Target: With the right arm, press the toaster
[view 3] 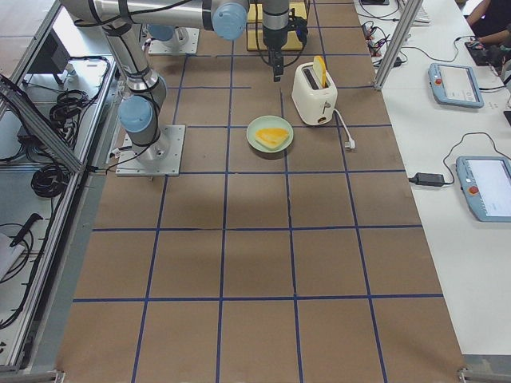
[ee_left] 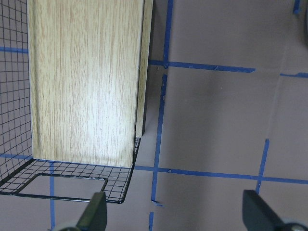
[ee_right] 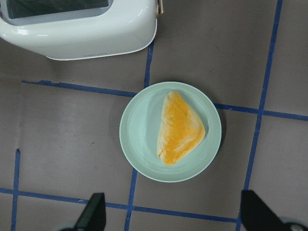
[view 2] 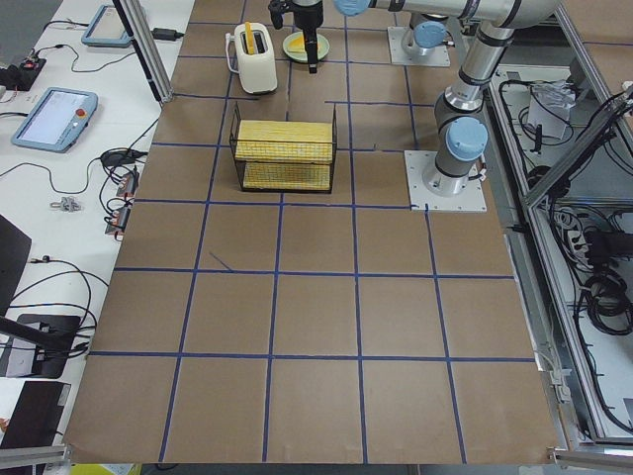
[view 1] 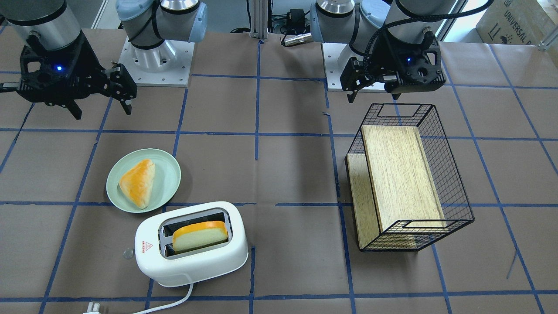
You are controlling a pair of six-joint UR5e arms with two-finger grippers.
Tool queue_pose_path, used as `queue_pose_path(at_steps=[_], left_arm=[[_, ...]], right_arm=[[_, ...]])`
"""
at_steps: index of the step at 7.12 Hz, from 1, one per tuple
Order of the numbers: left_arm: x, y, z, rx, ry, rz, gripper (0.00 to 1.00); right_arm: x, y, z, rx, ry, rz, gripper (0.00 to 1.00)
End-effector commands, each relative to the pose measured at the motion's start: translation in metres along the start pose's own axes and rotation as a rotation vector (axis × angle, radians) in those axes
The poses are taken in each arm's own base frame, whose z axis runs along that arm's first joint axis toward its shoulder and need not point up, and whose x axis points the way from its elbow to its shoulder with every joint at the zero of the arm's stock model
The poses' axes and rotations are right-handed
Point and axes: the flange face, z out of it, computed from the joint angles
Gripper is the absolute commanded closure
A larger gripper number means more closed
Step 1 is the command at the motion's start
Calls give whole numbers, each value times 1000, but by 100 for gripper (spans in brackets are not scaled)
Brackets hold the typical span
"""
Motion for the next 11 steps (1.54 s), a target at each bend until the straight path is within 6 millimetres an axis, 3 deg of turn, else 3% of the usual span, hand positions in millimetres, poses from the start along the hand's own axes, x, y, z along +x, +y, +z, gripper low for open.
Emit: queue_pose_path(at_steps=[1, 2, 4, 7, 9, 11], left_arm=[[0, 0, 0, 0, 0, 0, 0], [0, 0, 0, 0, 0, 0, 0], [0, 0, 0, 1, 0, 0, 0], [0, 0, -1, 1, 0, 0, 0], [0, 0, 0, 0, 0, 0, 0], [0, 0, 0, 0, 0, 0, 0]], right_arm=[[10, -16, 4, 23, 2, -20, 24], [28, -26, 6, 21, -24, -51, 93], [73, -53, 14, 63, -166, -10, 96], [85, -103, 35, 67, -299, 6, 96], [92, -139, 102, 12, -416, 27, 96], [97, -159, 124, -8, -428, 29, 96]])
